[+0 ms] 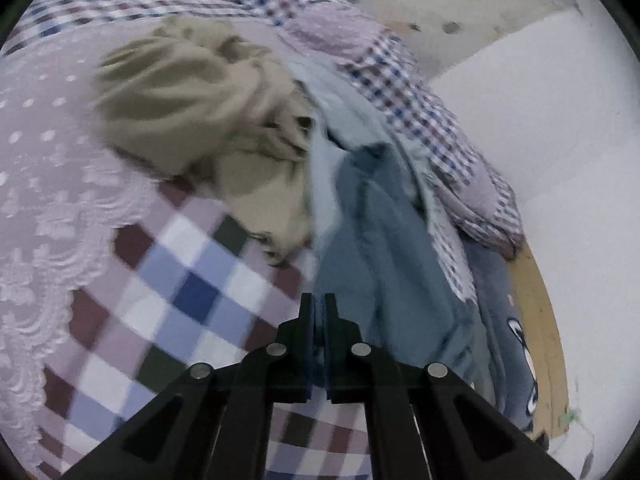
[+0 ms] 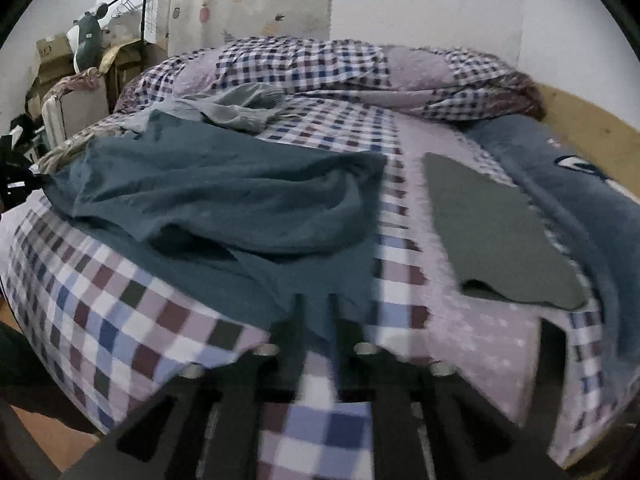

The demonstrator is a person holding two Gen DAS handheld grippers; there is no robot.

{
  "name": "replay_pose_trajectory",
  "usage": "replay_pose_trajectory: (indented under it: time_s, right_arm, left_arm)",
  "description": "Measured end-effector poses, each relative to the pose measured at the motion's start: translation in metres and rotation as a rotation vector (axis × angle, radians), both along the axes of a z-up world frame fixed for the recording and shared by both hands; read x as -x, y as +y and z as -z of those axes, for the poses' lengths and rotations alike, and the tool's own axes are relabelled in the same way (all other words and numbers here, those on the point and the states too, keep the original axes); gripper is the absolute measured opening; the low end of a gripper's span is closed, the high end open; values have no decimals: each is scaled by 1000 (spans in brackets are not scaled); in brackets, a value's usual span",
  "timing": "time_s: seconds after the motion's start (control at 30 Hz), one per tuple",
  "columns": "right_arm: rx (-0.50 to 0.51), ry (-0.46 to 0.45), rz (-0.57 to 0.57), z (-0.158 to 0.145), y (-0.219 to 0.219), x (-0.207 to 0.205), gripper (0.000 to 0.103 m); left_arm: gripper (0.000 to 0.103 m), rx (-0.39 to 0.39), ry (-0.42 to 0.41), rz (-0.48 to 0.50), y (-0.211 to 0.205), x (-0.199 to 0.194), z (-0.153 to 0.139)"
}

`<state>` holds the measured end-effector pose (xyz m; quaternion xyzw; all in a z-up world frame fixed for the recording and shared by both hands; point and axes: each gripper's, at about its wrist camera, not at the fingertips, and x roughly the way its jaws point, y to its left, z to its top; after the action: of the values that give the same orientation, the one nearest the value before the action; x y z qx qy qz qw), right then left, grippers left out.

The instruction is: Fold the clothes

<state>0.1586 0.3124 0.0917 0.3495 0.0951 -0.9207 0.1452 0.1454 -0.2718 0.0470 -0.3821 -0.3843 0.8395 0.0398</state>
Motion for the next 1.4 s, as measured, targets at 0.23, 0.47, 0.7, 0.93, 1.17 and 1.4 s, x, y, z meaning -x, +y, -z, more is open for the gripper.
replay_pose_trajectory:
  time_s: [0.23, 0.47, 0.7, 0.93, 1.17, 1.4]
  right_arm:
    - [-51, -29, -85, 22, -44, 34, 48]
    - [-159, -69, -103, 44, -72, 58, 31]
    - [-229, -5, -98, 33, -75, 42, 0]
    - [-242, 20, -149, 19, -50, -2, 0]
    - [-214, -46, -121, 23, -21, -10, 0]
    - [55, -81, -213, 9, -21, -5, 7]
  left_arm:
    - [25, 94, -53, 26, 11, 4, 1]
    - [54, 81, -67, 84, 8, 6, 11]
    - [0, 128, -106, 119, 21, 16, 18]
    - [0, 102, -54, 9, -1, 4, 7]
    - [0, 77, -79, -43, -13, 4, 14]
    - [0, 81, -119, -48, -13, 3, 22]
